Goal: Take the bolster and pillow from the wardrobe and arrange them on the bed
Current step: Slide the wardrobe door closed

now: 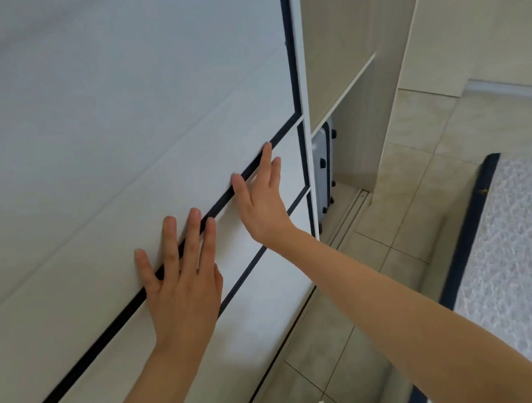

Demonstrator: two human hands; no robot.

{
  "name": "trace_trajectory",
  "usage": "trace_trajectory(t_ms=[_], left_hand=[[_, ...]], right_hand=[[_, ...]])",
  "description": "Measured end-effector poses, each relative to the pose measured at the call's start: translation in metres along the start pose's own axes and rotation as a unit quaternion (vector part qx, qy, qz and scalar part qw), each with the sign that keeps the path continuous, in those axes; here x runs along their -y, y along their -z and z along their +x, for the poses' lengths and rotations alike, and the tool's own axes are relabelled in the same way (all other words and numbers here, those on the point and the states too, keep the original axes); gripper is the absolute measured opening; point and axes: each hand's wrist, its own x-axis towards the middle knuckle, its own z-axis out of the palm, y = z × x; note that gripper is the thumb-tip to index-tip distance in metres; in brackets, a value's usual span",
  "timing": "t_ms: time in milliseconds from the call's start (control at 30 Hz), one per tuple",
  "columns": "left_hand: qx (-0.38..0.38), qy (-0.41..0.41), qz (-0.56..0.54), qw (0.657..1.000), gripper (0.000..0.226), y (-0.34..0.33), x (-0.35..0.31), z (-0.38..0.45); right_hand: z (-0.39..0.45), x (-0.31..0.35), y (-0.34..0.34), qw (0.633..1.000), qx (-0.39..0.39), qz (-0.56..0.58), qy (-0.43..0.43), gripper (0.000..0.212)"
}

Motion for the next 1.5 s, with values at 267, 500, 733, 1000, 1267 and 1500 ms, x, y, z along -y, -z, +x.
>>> trace_trajectory(t_ms=[267, 500, 733, 1000, 1267, 1500], left_hand=[[-0.012, -0.009, 0.078, 0.997, 0.073, -0.020, -0.018, 0.022], [-0.029, -0.030, 0.116, 0.992, 0.071, -0.037, -0.050, 0.062], [-0.020, -0.040, 0.105, 0.993, 0.075, -0.045, -0.092, 0.111], [0.039, -0.032, -0.006, 0.999, 0.090, -0.036, -0.140, 0.173], [0.106, -0.018, -0.055, 0.993, 0.098, -0.036, -0.181, 0.234], [0.099, -0.009, -0.033, 0.994, 0.091, -0.047, -0.220, 0.280]], right_hand=[[0.022, -0.009, 0.012, 1.000, -0.014, 0.010, 0.020, 0.071], [0.061, -0.021, 0.044, 0.999, -0.036, 0.019, 0.020, 0.067], [0.108, -0.035, 0.077, 0.997, -0.068, 0.023, 0.028, 0.064], [0.170, -0.042, 0.112, 0.991, -0.126, 0.031, 0.033, 0.062], [0.224, -0.050, 0.154, 0.987, -0.153, 0.023, 0.039, 0.060], [0.269, -0.059, 0.194, 0.988, -0.149, 0.022, 0.040, 0.060]])
